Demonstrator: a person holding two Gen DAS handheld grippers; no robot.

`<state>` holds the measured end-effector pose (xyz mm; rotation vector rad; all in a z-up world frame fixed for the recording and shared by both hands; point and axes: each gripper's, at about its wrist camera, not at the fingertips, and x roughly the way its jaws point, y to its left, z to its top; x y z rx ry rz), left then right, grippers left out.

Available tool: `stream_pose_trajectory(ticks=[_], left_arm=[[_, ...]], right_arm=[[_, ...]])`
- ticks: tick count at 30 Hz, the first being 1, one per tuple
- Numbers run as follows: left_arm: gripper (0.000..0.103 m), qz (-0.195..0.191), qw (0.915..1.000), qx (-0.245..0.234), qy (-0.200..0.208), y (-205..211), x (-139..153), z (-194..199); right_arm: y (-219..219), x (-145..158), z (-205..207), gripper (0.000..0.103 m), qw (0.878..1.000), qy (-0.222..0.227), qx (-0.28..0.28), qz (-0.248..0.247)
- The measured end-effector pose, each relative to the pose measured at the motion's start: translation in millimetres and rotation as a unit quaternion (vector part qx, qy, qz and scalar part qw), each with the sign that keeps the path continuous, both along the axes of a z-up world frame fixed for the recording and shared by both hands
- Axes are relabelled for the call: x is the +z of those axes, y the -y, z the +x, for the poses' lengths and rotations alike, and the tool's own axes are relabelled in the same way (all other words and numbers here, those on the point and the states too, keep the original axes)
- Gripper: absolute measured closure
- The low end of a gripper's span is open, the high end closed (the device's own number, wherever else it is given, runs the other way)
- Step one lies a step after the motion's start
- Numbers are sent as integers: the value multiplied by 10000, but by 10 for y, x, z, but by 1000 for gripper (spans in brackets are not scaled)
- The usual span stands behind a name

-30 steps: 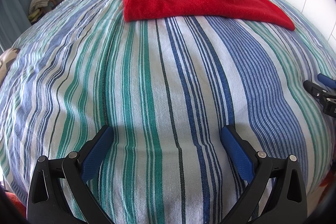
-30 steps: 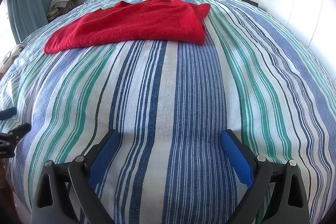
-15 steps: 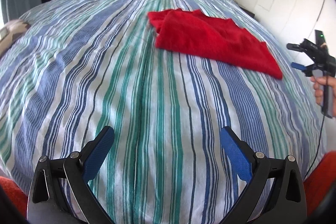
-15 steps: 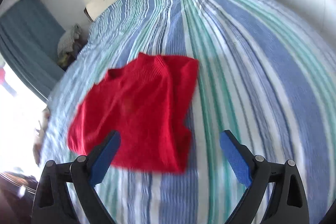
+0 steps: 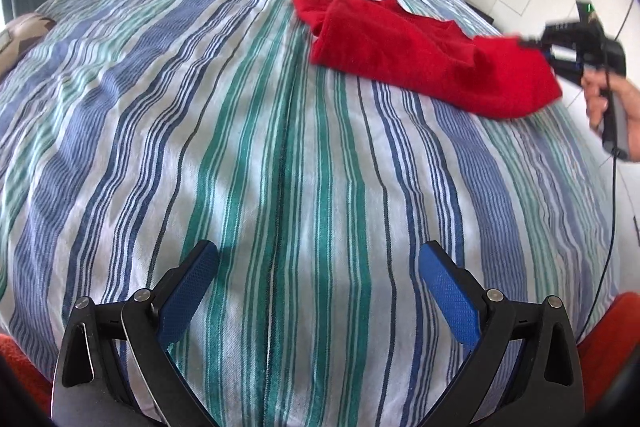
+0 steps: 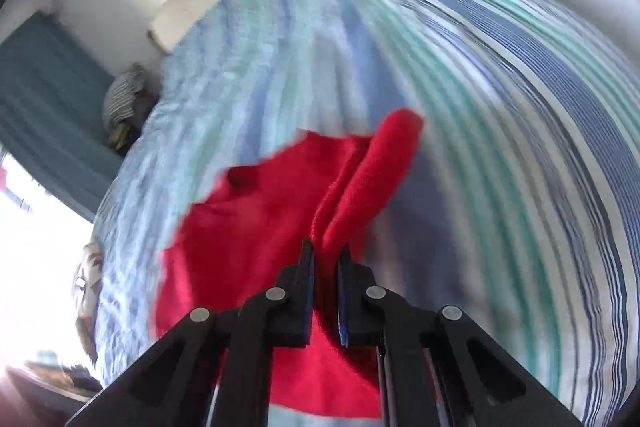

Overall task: Fold small clothes
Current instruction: 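Grasp an edge of the folded red sweater with the right gripper, then lift the sweater edge with the right gripper and fold it over onto itself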

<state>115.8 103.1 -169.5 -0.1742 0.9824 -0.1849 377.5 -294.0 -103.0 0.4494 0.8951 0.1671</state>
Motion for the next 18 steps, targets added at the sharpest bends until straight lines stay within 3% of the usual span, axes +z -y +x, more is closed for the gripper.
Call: stream_pose_trajectory(ticks=[5, 9, 11, 14, 15, 16, 18], left_arm=[[2, -186, 9998, 71, 13, -78, 41, 32], [2, -180, 9996, 218, -56, -195, 1, 37], [2, -206, 9993, 289, -106, -245, -23, 44], [2, -239, 9990, 363, -139, -290, -32, 52], [2, -256, 9989, 380, -142, -301, -28, 55], [2, -277, 9987, 389, -153, -307, -24, 59], [2, -311, 9986, 390, -179, -315, -18, 74]], right_arm=[[-1180, 323, 248, 94, 9955, 55, 949, -30], [-2077, -3, 359, 94, 9893, -228, 1415, -270], [-2416, -346, 415, 89, 9841, -545, 1649, -369], [-2563, -692, 465, 66, 9750, -1132, 1889, 301], [-2536, -680, 422, 56, 9740, -1089, 1901, 584], [-2449, -570, 374, 53, 9703, -863, 1977, 1097], [-2295, -364, 300, 47, 9593, -582, 2204, 1666]])
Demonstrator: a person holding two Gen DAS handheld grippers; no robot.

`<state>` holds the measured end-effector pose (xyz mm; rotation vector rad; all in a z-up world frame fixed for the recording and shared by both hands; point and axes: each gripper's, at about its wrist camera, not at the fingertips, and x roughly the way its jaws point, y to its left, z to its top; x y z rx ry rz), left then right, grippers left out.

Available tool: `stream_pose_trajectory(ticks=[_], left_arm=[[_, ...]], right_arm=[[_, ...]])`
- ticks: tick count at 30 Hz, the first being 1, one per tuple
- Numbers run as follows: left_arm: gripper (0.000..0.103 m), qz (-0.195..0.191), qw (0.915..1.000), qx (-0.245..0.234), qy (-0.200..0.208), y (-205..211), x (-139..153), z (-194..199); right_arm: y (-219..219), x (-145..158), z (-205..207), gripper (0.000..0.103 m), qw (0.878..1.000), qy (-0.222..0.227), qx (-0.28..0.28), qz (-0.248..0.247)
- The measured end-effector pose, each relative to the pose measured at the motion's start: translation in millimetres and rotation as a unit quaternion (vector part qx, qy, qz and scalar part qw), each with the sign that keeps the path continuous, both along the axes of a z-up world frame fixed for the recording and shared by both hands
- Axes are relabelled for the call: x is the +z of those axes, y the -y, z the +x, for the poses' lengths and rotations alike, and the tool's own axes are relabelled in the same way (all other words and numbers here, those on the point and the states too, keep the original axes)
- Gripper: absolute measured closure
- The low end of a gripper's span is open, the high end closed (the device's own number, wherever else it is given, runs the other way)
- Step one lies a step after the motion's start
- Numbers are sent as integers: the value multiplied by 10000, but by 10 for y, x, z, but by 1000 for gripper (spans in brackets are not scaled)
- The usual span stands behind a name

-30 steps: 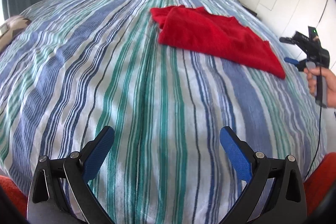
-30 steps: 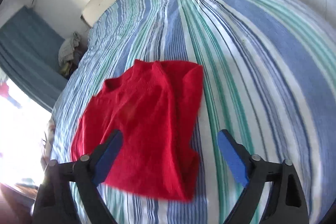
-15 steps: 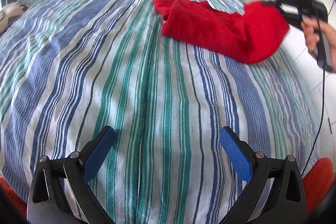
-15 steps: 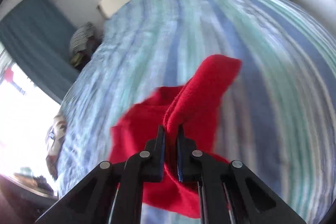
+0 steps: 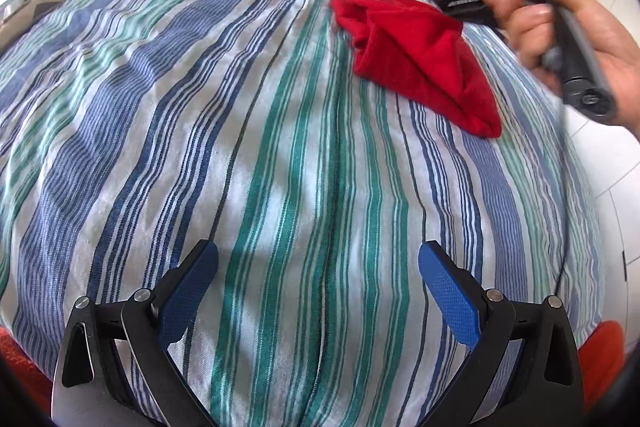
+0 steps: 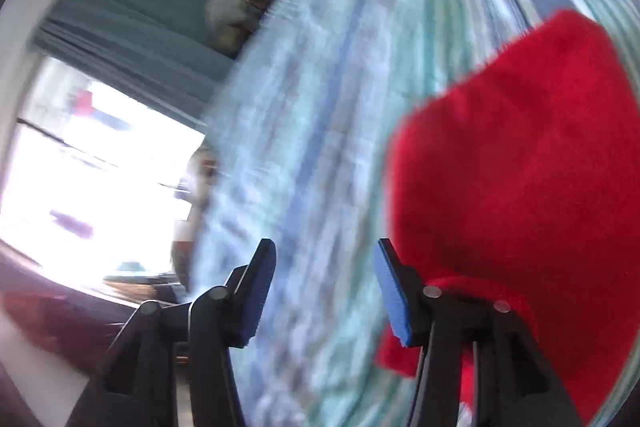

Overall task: Fold small clothes
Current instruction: 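Lift the sweater edge with the right gripper and fold it over onto itself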

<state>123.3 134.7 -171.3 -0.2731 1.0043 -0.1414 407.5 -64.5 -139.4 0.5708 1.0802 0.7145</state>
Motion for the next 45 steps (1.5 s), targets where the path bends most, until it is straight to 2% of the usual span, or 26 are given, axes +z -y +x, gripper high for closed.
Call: stream_pose_trajectory(ticks=[2, 5, 6, 8, 9, 11, 12, 13, 15, 17, 19, 21, 23, 27, 29, 30, 32, 34, 36, 39, 40, 43, 45], left_arm=[[2, -29, 10000, 4, 7, -4, 10, 15], [2, -119, 9999, 27, 15, -20, 28, 18], [2, -140, 9999, 30, 11, -25, 30, 17], [2, -118, 9999, 44, 18, -21, 30, 9], [2, -87, 9999, 48, 21, -16, 27, 4], [2, -23, 10000, 53, 24, -8, 14, -8], [2, 11, 10000, 49, 23, -3, 3, -14], [2, 54, 10000, 40, 23, 4, -6, -19], [2, 134, 9999, 28, 40, 22, -24, -21], [2, 211, 9998, 14, 51, 40, -37, -27], [2, 244, 9997, -2, 42, 43, -38, -25], [2, 219, 9997, -21, 50, 45, -32, -7], [2, 192, 9998, -12, 51, 48, -30, 6], [2, 147, 9999, -12, 65, 35, -16, -6], [2, 138, 9999, -5, 69, 25, -14, -7], [2, 147, 9999, -6, 63, 24, -19, -9], [2, 214, 9998, -20, 53, 37, -37, -18], [2, 328, 9994, -47, 66, 75, -55, -45], [2, 479, 9988, -76, 102, 114, -69, -58], [2, 609, 9980, -124, 112, 147, -65, -64], [2, 584, 9981, -134, 108, 137, -53, -56], [2, 363, 9993, -96, 82, 93, 3, -41], [2, 43, 9999, 95, 31, 61, 74, 54]], right_arm=[[185, 250, -64, 45, 9993, 349, 33, -107], [488, 416, -145, 45, 9877, 854, -410, -1246], [570, 371, -167, 46, 9806, 901, -521, -1662], [577, 156, -219, 59, 9721, 838, -382, -2158], [429, 34, -305, 64, 9691, 898, -123, -2294], [100, -138, -518, 67, 9605, 1187, 466, -2474], [-152, -305, -678, 69, 9478, 1409, 961, -2694], [-317, -438, -773, 69, 9368, 1472, 1223, -2928], [-534, -717, -945, 69, 9060, 1683, 1506, -3579], [-544, -689, -1032, 69, 8955, 1954, 1459, -3723], [-485, -539, -1076, 68, 8947, 2005, 1392, -3741], [-436, -239, -1195, 68, 8946, 2264, 1383, -3595], [-332, -28, -1301, 61, 8972, 2431, 1298, -3451], [97, 188, -1473, 59, 9070, 2544, 641, -3293], [277, 169, -1494, 59, 9131, 2472, 223, -3235], [349, 126, -1421, 59, 9196, 2301, 92, -3184], [492, -138, -1316, 59, 9337, 1711, 21, -3145], [539, -454, -1191, 59, 9396, 1147, 95, -3224], [571, -498, -1239, 59, 9399, 1236, -2, -3183], [583, -283, -1374, 59, 9417, 1547, -108, -2987], [585, -198, -1430, 59, 9379, 1730, -111, -3006], [628, -91, -1480, 56, 9275, 2053, -156, -3122], [668, -212, -1399, 51, 9315, 1855, -182, -3123]])
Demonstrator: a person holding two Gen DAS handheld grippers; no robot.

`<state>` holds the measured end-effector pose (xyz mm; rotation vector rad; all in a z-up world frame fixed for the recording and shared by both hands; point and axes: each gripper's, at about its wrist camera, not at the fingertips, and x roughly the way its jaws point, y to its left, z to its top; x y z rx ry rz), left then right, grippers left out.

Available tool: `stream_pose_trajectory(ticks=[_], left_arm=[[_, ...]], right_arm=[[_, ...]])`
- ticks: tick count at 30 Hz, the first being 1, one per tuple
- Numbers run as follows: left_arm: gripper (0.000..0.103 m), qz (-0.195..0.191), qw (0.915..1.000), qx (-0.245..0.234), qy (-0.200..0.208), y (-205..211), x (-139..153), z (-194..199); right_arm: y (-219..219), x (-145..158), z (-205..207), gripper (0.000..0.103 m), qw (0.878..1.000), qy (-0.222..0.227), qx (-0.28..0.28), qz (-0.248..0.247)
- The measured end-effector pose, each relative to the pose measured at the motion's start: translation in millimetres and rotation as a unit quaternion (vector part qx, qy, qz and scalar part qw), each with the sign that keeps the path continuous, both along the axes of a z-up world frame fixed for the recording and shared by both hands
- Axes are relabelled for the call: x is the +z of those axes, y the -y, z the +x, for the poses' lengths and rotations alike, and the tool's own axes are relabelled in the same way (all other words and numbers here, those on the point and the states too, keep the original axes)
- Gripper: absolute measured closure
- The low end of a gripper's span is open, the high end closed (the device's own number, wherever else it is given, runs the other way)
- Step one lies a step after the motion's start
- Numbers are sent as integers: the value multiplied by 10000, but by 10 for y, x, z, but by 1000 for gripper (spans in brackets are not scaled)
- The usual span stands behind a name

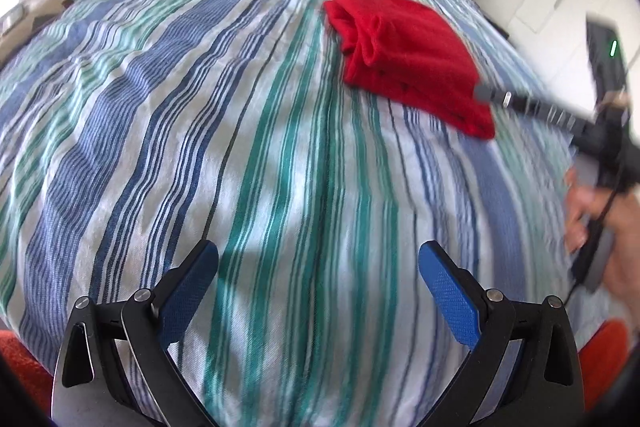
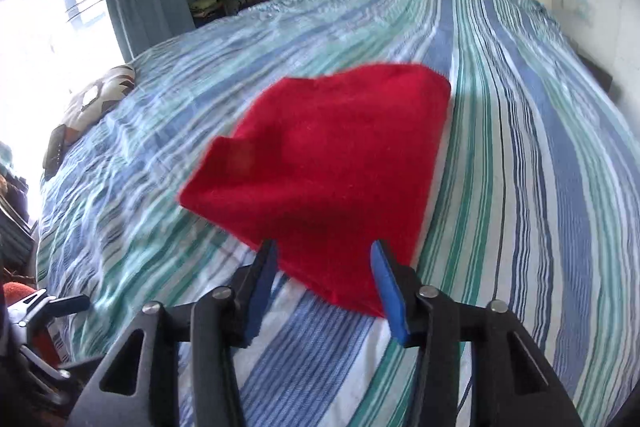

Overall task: Fold small clothes
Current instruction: 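Lift the sweater edge with the right gripper and fold it over onto itself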

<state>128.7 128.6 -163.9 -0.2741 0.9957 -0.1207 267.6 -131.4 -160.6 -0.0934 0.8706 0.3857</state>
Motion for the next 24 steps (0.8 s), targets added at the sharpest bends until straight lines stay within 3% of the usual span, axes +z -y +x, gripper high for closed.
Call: stream_pose_trajectory(ticks=[2, 3, 6, 8, 10, 12, 15, 18, 20, 21, 22, 23, 24], left_arm=[[2, -419, 9990, 145, 17, 16, 121, 212], [3, -518, 9985, 173, 105, 55, 213, 356], [2, -436, 9979, 112, 457, 267, 496, 862], [2, -339, 9981, -106, 511, 437, 550, 1246], [2, -232, 9983, -362, 389, 567, 468, 1673], [2, -15, 9991, -405, 137, 626, 317, 1965], [2, 46, 9978, -528, -399, 605, 37, 2327], [0, -125, 9957, -650, -650, 602, -145, 2514], [0, -321, 9942, -698, -759, 579, -231, 2579], [2, -448, 9937, -663, -785, 550, -271, 2596], [7, -513, 9933, -643, -810, 533, -305, 2594], [27, -512, 9929, -698, -814, 538, -300, 2593], [59, -636, 9917, -769, -806, 538, -267, 2588]], right_arm=[[43, -272, 179, 50, 9978, -635, -162, 97], [96, -319, 211, 50, 9967, -747, -248, 206], [195, -205, 180, 49, 9961, -598, -278, 590], [305, -51, 189, 42, 9947, -486, -277, 865], [401, 44, 259, 22, 9929, -435, -318, 1065], [528, 104, 429, 18, 9886, -456, -429, 1369], [629, 16, 789, 18, 9793, -747, -556, 1796], [558, -213, 1146, 18, 9712, -1166, -463, 2026], [448, -497, 1367, 19, 9532, -1728, -414, 2445], [390, -581, 1404, 30, 9495, -1841, -449, 2501], [320, -588, 1422, 46, 9533, -1786, -500, 2386], [246, -557, 1419, 53, 9567, -1741, -504, 2277], [193, -514, 1399, 64, 9586, -1693, -498, 2235]])
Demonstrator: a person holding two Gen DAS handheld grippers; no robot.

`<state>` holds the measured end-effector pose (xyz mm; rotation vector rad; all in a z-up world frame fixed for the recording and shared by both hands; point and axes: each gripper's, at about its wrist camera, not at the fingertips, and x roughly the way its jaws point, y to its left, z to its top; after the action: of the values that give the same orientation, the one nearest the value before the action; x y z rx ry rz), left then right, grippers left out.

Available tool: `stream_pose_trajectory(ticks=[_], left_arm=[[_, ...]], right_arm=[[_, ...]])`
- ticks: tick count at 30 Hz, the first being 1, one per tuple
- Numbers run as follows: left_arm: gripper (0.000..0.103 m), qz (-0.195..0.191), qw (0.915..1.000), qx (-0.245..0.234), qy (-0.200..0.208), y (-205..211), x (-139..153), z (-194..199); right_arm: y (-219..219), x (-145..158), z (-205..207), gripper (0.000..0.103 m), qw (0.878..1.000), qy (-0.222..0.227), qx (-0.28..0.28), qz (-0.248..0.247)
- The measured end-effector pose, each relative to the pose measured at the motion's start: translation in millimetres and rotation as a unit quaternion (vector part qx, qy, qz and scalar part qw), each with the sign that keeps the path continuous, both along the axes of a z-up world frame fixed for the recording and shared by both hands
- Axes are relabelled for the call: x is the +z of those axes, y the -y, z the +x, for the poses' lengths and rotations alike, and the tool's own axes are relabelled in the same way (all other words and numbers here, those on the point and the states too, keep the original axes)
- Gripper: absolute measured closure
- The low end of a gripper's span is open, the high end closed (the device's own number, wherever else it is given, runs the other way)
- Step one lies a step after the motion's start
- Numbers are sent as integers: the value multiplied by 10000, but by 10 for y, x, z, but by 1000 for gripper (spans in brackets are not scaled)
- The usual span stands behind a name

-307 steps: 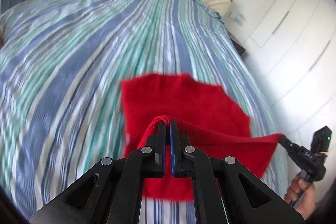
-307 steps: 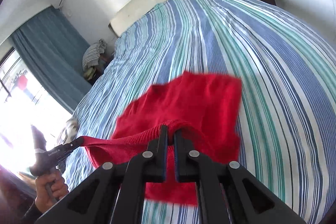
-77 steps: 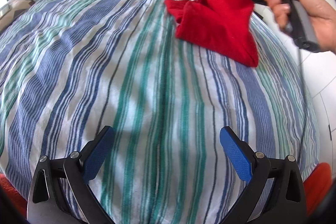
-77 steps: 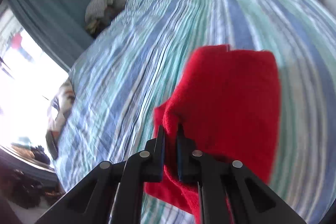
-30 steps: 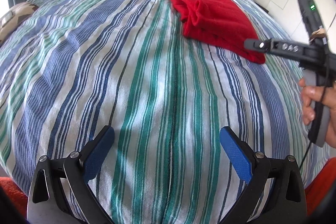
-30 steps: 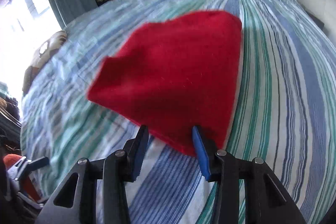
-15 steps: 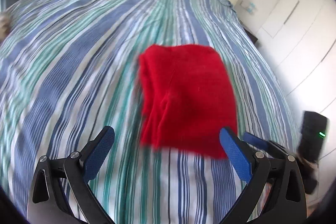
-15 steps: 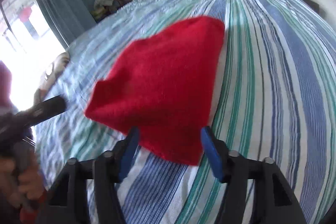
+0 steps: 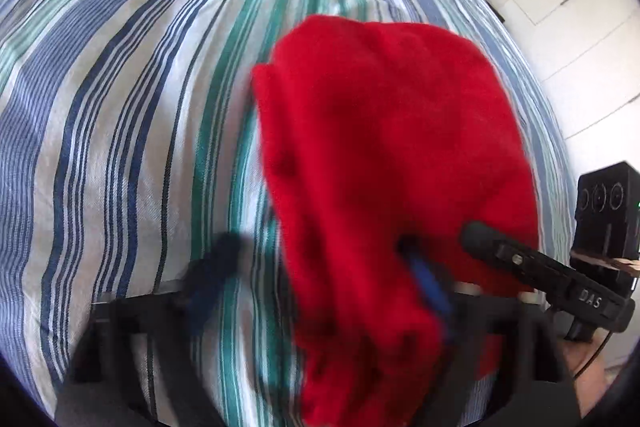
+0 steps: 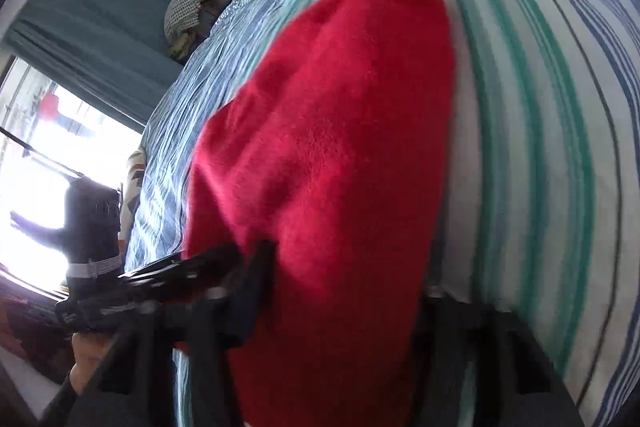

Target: Fold small clothes

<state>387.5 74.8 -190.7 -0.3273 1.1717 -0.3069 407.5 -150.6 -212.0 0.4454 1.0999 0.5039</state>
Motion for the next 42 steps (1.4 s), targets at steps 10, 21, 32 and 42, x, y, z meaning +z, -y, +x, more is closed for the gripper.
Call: stream_pose_trajectory(ticks=[10, 21, 32, 42], left_arm=[[82, -616, 9918, -53, 1117, -162, 1534, -49], [59, 986, 9944, 86, 373, -12, 599, -921], [3, 2403, 9507, 925, 1728, 613, 1331, -2779], [2, 3007, 9308, 988, 1828, 882, 1509, -3471]], right_arm=[[-240, 1569, -44, 71, 9895, 1413, 125, 281], [-17, 739, -657, 33, 9942, -72, -146, -1063], [278, 1365, -2708, 5, 9599, 1251, -62, -2510], [115, 1733, -3493, 1, 9546, 1310, 69, -2674]])
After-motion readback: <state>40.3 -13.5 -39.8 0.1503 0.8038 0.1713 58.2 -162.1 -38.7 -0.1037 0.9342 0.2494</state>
